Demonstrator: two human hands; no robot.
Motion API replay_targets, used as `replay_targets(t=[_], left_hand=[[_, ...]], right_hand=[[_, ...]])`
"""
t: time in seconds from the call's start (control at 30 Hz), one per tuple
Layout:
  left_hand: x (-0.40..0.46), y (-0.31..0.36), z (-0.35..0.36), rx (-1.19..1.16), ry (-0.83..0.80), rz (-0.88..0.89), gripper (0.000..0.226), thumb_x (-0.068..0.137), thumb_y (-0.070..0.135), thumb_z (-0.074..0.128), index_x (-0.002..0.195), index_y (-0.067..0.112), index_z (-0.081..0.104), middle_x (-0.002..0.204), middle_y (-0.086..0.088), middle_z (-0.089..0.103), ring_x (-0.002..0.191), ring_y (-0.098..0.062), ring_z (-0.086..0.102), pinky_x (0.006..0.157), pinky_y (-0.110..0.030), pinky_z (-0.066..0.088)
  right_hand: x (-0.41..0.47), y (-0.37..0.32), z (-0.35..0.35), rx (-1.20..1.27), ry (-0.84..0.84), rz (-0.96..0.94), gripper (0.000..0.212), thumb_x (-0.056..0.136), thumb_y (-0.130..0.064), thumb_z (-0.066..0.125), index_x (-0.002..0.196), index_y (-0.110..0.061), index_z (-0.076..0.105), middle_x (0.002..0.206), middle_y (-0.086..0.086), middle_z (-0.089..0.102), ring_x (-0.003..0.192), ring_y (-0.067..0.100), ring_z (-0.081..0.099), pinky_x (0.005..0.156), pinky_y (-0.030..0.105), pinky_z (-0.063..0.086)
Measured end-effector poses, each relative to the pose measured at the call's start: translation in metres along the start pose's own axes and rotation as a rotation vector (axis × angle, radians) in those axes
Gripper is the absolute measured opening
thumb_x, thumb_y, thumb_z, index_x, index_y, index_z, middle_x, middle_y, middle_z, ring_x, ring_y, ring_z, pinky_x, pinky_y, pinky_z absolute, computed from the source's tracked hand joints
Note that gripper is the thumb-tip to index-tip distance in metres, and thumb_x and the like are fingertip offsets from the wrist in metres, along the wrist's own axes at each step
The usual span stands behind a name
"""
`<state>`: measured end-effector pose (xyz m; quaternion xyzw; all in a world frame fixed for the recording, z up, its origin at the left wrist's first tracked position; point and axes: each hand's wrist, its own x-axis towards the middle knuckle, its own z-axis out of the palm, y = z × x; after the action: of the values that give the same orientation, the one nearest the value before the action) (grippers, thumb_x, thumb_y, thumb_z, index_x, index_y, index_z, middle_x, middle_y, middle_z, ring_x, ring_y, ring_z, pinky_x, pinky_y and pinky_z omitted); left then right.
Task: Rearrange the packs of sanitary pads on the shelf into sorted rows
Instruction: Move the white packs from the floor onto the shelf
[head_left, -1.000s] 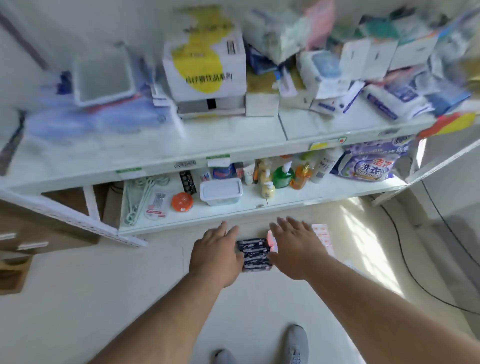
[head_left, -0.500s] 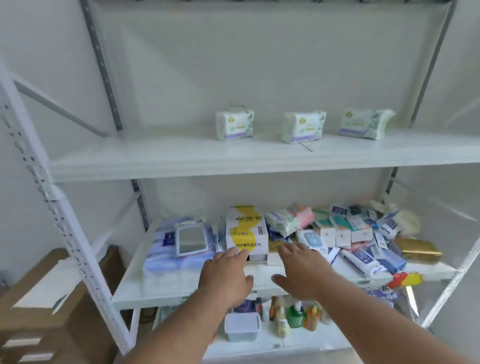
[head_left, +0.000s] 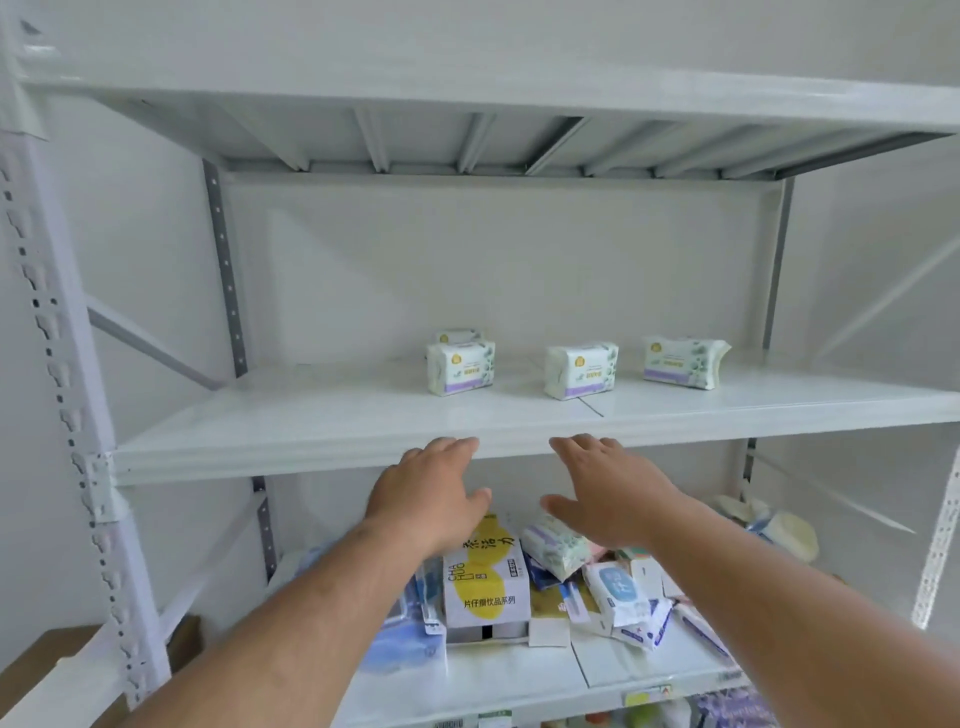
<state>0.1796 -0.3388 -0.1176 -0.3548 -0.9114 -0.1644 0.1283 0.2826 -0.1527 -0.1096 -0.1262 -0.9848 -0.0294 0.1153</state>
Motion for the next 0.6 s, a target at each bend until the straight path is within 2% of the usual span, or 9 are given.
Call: replay_targets(t=[0.2,0.37,0.6], left_hand=[[0.053,-0.015,-0.023,0.001,0.085,-0.034,0.064,0.093,0.052,0.047,0.151,0.037,0.024,0.156,0.013,0.028,0.138,-0.017,0.035,0.105,-0.038,0.041],[0.105,-0.032,-0.042,0.039,0.135,-0.108,0.061,0.093,0.051,0.047,0.149,0.038,0.026,0.153,0.015,0.031,0.134,-0.017,0.039,0.098,-0.035,0.044],[0.172,-0.056,-0.052,0.033,0.139,-0.210,0.061,0.093,0.048,0.050,0.149,0.038,0.028,0.155,0.013,0.029,0.132,-0.017,0.043,0.101,-0.039,0.045]], right_hand=[[0.043,0.013,-0.020,-0.020,0.069,-0.027,0.072,0.094,-0.062,0.045,0.150,-0.022,0.027,0.149,0.000,0.041,0.132,0.025,0.043,0.105,0.040,0.043],[0.092,0.029,-0.029,0.025,0.115,-0.077,0.073,0.095,-0.062,0.043,0.153,-0.024,0.021,0.154,-0.003,0.034,0.137,0.023,0.039,0.107,0.038,0.040],[0.171,0.041,-0.028,0.098,0.140,-0.174,0.074,0.095,-0.060,0.045,0.155,-0.027,0.018,0.156,-0.006,0.030,0.140,0.022,0.033,0.108,0.037,0.037]])
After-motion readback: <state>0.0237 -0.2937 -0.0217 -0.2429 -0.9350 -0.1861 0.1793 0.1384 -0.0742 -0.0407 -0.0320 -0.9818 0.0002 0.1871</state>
